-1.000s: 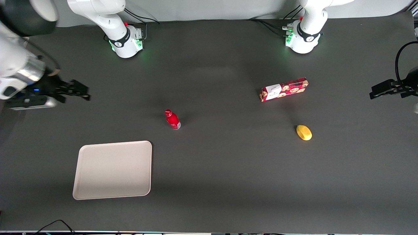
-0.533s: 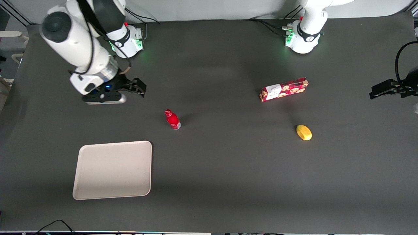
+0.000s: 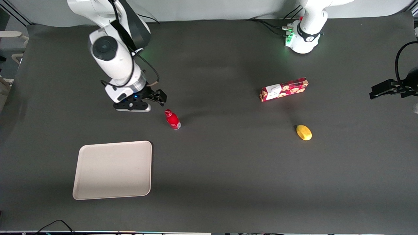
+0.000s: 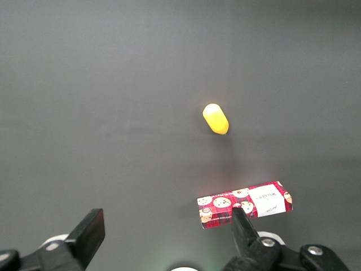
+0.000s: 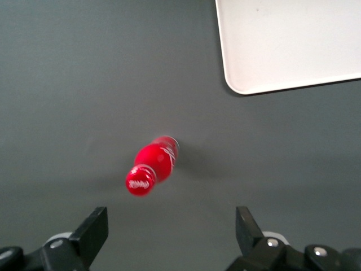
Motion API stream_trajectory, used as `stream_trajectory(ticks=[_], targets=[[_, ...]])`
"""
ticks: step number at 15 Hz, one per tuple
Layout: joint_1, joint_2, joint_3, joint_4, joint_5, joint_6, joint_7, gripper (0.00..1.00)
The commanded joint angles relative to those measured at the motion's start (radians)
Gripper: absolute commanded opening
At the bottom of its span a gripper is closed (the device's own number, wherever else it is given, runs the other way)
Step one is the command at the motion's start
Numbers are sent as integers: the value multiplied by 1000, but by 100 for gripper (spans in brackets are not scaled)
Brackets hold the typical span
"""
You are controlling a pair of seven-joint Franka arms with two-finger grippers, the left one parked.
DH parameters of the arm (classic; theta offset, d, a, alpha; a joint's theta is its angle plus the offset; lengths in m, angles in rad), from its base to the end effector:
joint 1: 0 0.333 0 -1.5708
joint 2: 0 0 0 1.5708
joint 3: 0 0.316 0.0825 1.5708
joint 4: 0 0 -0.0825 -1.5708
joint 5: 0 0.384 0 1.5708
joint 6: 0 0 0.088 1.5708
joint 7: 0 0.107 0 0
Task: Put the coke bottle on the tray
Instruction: 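Lower the right gripper around the bottle's body and close it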
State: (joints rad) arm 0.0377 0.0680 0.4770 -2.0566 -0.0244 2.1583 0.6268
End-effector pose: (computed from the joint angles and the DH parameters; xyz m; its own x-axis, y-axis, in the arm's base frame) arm 0.4935 0.2746 0.4111 0.9945 -0.1008 0.0276 -0.0999 -0.9945 -0.0327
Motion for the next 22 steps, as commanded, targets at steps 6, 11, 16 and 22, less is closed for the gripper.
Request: stream_trajectory(ticks=[6,11,16,22], targets=[[37,187,51,26,-247,98,272,100],[37,225,51,26,-276,160,272,100],[36,257,51,26,-302,190,272,99],[34,263,52,26,-293,189,277,21]])
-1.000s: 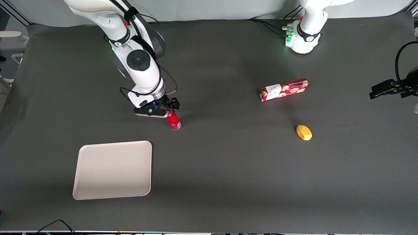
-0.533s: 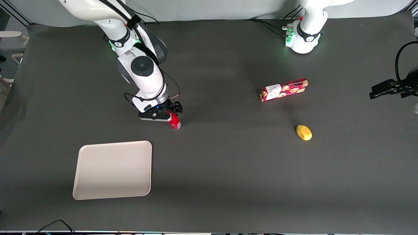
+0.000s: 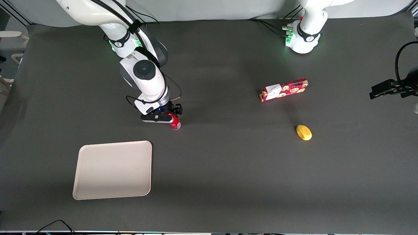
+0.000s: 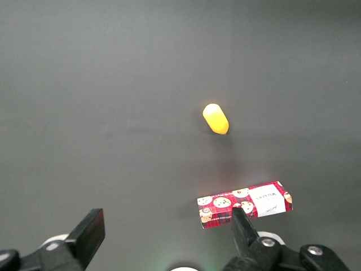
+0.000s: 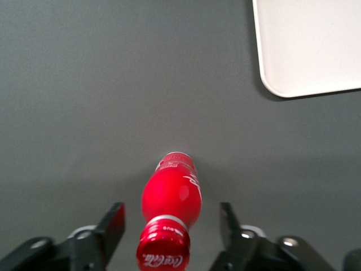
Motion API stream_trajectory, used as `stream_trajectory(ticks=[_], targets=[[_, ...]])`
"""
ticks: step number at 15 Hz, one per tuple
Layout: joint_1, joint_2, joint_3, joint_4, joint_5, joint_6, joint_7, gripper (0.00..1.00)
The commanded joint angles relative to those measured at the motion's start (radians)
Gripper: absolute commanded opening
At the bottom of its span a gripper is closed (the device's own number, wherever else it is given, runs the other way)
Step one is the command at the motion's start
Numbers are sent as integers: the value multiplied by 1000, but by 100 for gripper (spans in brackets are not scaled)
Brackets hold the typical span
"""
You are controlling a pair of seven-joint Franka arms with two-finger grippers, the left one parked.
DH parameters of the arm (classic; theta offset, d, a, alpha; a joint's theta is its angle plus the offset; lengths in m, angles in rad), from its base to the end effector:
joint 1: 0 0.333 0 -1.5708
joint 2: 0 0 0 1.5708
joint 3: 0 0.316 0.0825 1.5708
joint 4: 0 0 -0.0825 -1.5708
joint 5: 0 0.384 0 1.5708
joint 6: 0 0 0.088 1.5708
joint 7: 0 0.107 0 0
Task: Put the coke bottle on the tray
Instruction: 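Lower the right gripper around the bottle's body and close it, then lift the bottle and carry it with the right gripper toward the white tray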
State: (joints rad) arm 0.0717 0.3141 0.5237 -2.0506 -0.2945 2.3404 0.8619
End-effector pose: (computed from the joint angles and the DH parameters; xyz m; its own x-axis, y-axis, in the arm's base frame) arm 0.4970 0.3208 0.3066 0.9943 -0.0858 0.0627 -0.0873 -0.9960 0.0208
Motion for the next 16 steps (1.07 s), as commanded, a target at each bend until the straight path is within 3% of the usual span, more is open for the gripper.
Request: stream_trajectory(ticks=[1,8,12,16], targets=[[0,16,5,20,-18,7,43,3],[-4,-13,4,82,20,-41,77,0],[-10,-44,-8,295,23,-378,-4,0],[-36,-90,-71,512,112,-643,-228,0]])
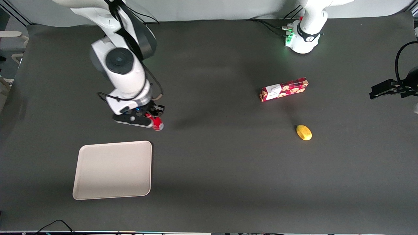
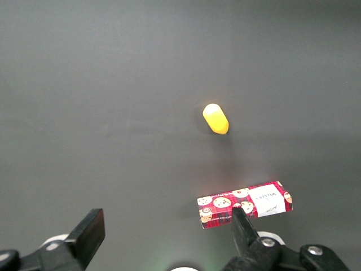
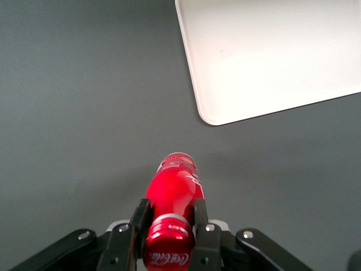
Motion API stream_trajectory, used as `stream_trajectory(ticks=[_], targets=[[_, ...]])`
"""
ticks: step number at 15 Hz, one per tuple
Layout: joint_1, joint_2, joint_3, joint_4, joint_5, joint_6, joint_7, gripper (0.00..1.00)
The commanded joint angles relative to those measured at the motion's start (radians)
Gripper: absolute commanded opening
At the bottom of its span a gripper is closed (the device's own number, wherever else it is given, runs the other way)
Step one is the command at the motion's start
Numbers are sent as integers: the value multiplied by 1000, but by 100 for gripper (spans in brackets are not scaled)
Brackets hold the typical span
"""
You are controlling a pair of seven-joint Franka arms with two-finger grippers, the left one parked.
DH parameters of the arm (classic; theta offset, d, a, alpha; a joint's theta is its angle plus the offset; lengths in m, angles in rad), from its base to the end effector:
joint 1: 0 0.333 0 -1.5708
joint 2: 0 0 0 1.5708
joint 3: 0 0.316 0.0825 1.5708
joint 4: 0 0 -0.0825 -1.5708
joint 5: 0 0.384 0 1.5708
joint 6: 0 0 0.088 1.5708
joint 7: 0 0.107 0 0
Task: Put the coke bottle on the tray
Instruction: 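Lift the bottle and carry it with the right gripper toward the white tray, then lower the held bottle onto the tray's corner and open the right gripper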
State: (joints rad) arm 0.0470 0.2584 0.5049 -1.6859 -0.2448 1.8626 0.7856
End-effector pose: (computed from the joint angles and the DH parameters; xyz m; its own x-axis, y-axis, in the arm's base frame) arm 0.5538 0.2901 0.4586 0.9854 -0.1655 0.0403 -0.1690 -0.9794 0.1105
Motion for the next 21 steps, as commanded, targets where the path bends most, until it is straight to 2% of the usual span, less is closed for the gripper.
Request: stream_trajectory(ticks=[1,3,6,11,12,15,16,21], targets=[[-16,-37,-72,193,70,-216,-196,0],[-33,-37,-115,276,73,-302,-314,0],[-48,-41,-227,359,75,-374,-516,0],[-87,-24,-425,407,90,-353,-880,0],[-91,-7,-480,408,111,-315,-964,0],[-137,80,-594,407,275,-150,-1123,0],[-142,116,-600,407,297,-113,-1149,0],[-193,283,-595,397,325,76,-1207,0]])
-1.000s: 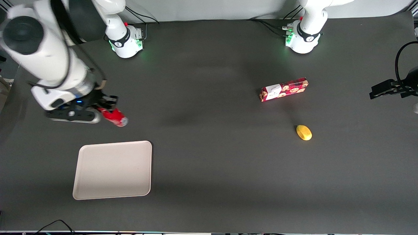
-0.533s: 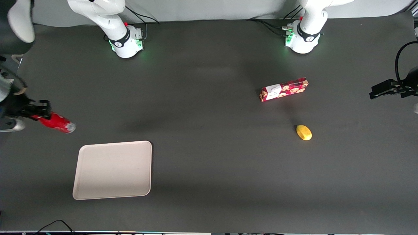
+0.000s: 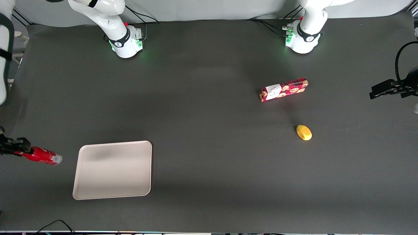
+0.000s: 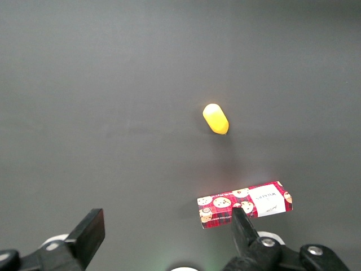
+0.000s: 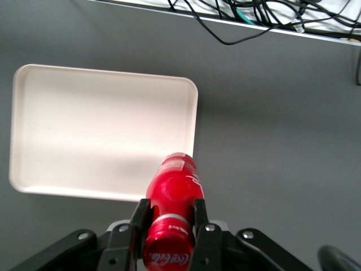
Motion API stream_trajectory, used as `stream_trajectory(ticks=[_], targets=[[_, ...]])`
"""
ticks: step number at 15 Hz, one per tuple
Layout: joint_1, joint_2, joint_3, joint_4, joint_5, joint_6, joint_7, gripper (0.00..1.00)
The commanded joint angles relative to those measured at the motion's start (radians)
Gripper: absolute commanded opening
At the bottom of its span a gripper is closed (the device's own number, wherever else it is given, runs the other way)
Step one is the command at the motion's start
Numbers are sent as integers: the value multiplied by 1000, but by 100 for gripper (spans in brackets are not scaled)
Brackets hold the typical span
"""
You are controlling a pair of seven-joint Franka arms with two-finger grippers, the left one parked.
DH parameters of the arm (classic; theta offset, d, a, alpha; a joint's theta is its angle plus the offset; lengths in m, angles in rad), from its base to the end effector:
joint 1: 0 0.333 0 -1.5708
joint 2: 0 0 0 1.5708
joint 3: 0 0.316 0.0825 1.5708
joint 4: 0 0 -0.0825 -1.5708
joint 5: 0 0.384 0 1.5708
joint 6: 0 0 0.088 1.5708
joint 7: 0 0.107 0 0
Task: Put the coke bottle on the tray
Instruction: 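Lower the held bottle onto the tray's corner and open the right gripper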
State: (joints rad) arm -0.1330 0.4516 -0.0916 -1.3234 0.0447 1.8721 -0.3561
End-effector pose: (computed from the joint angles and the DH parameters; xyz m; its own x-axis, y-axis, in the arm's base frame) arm 0.6884 -0.1409 0.4872 0.9868 0.1319 0.0939 0.1296 -0.9911 0.0308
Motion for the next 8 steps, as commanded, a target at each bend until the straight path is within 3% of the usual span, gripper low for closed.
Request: stream_trajectory(ticks=[1,8], targets=[[-20,110,1,30,38,87,-96,0],[-42,180,50,-17,41,243,-60,0]])
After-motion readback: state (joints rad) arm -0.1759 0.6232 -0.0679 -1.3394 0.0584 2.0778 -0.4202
